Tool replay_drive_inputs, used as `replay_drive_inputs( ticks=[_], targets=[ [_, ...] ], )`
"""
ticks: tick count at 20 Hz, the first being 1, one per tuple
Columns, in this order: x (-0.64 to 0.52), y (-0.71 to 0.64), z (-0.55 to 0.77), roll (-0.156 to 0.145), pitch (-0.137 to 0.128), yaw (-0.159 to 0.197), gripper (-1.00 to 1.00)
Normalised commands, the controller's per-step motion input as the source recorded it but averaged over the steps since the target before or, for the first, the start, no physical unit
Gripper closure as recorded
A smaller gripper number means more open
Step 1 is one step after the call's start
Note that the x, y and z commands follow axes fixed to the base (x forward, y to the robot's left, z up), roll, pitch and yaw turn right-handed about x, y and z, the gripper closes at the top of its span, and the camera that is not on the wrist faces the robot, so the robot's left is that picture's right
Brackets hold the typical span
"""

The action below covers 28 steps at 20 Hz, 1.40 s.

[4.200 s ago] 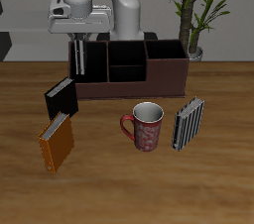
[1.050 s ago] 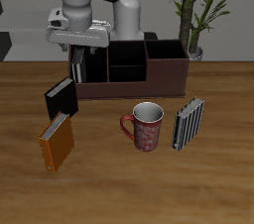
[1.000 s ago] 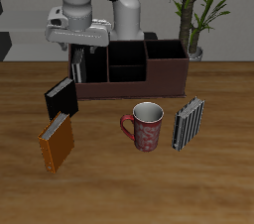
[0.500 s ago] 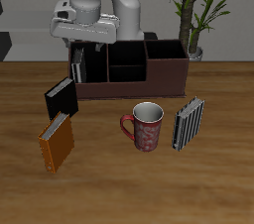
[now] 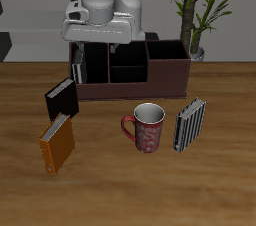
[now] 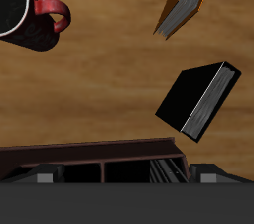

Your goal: Place the right striped book into the back desk caddy's left compartment and place the orange book into the back desk caddy's left compartment and place the red mug into the back desk caddy's right compartment

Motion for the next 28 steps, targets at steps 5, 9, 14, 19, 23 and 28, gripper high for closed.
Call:
replay_drive_inputs(
  ticks=[5,9,14,19,23,28],
  targets=[
    [0.32,0.29,0.16,-0.007,-0.015,-0.011,-1.00],
    [0.28,0.08,0.08,-0.017,0.001,0.025,-1.00],
    [0.35,-0.27,0.09,0.072,0.046,0.002,-1.00],
    [0.26,-0.39,-0.02,0.043,0.052,-0.048,-1.00],
    [0.24,-0.53,-0.02,-0.012,-0.018,0.001,-1.00],
    [0.24,-0.47,0.06,-0.051,-0.029,0.019,-1.00]
  ],
)
